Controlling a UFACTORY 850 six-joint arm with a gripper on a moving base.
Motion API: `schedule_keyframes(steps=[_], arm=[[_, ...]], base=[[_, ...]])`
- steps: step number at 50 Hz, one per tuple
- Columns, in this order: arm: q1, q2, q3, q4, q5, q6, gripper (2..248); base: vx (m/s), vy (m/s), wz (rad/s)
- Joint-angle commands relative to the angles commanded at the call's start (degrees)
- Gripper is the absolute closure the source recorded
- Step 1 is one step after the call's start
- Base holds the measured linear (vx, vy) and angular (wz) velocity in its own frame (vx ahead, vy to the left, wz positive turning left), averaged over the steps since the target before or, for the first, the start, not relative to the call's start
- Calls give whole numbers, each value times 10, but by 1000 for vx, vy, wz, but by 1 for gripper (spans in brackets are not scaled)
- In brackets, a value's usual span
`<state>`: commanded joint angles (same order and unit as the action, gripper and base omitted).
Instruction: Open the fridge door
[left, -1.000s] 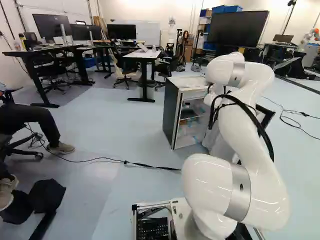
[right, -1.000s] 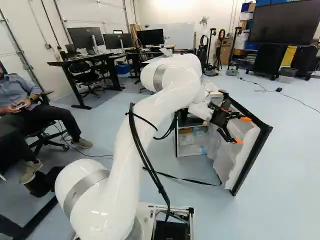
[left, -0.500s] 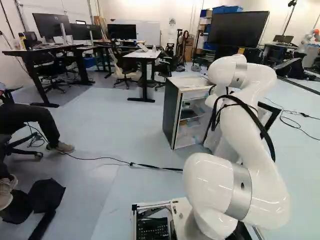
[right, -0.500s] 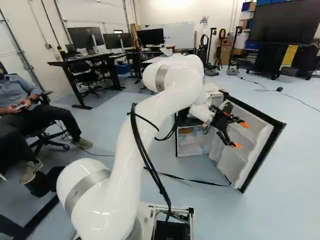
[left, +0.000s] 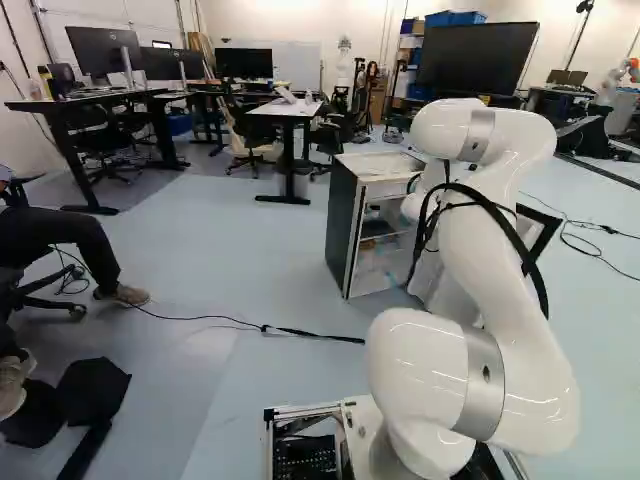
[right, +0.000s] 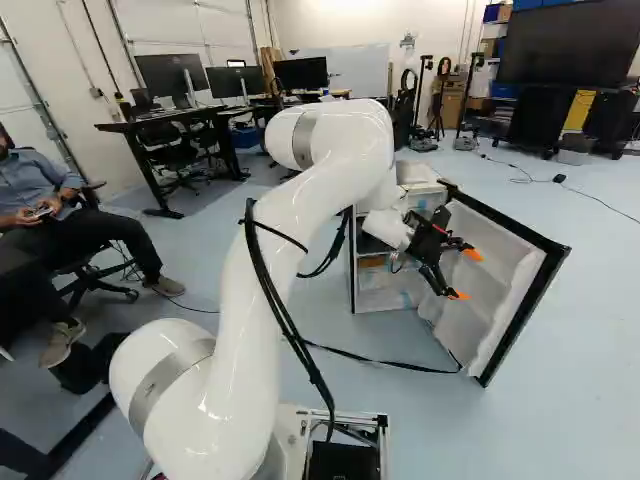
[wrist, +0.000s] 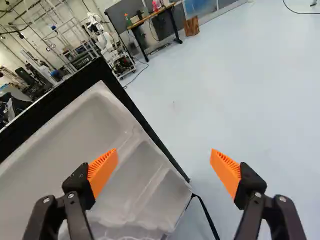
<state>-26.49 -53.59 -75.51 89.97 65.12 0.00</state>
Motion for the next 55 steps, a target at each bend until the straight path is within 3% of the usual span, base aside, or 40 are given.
schedule_keyframes(steps=[55], arm=[[86,99,189,-144,0,0,3]], base=[[0,0,0]])
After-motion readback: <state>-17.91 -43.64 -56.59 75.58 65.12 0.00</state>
